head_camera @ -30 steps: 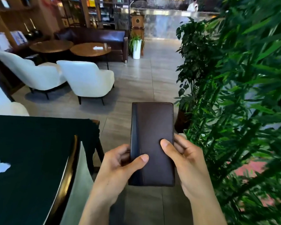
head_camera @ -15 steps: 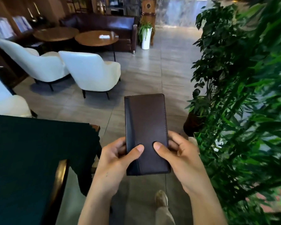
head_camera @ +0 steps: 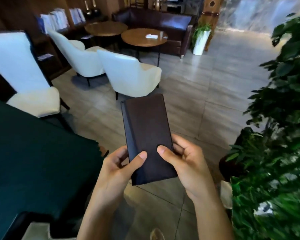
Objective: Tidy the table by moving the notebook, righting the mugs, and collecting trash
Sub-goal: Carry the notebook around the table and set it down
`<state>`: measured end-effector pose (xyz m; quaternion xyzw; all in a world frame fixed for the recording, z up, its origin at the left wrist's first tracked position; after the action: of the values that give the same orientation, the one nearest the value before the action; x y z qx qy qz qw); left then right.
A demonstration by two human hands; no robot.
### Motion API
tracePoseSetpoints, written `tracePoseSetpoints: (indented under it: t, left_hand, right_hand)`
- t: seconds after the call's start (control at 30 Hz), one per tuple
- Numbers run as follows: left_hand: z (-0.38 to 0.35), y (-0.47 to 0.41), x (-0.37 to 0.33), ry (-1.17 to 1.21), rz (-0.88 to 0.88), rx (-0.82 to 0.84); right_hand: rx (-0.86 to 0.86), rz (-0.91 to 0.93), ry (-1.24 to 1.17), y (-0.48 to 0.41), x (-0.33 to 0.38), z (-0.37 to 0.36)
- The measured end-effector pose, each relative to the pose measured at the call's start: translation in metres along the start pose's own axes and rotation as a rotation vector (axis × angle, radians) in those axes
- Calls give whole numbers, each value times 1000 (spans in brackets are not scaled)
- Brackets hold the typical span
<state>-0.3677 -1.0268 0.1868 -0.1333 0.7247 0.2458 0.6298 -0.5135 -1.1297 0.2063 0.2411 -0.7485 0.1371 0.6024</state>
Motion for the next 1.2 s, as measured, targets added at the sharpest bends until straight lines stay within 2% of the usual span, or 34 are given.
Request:
tracePoseSetpoints:
  t: [0.17,0.47,0.67,0.77,0.97,1.2]
  left_hand:
    - [30,-16,0,-10,-10,-119]
    - [131,-49,16,47,38,-368]
    - [216,-87,48,156,116,-637]
    - [255,-105,75,210,179,-757]
    - [296,-124,141,268,325,-942]
    - [314,-124,205,259,508,-1024]
  right_hand:
    - [136,-58,7,-49,-16,-31]
    - [416,-162,126,-132,-72,-146]
    - [566,-233,301,-193,-125,-240]
    - [638,-337,385,-215,-163,-278]
    - [694,-599,557,-238,-254,-305]
    - [684,-737,645,-240,-331,-311]
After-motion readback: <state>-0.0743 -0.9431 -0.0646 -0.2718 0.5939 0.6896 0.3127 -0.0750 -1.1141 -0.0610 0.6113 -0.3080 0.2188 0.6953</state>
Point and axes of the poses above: each hand's wrist, its own y-axis away from the middle knuckle, its own z-axis out of the back of the hand, x = y × z, the point moved 7 cm from there along -y, towards the middle knuckle, and after that the axes turned 7 degrees about -y, right-handed, at the moved point
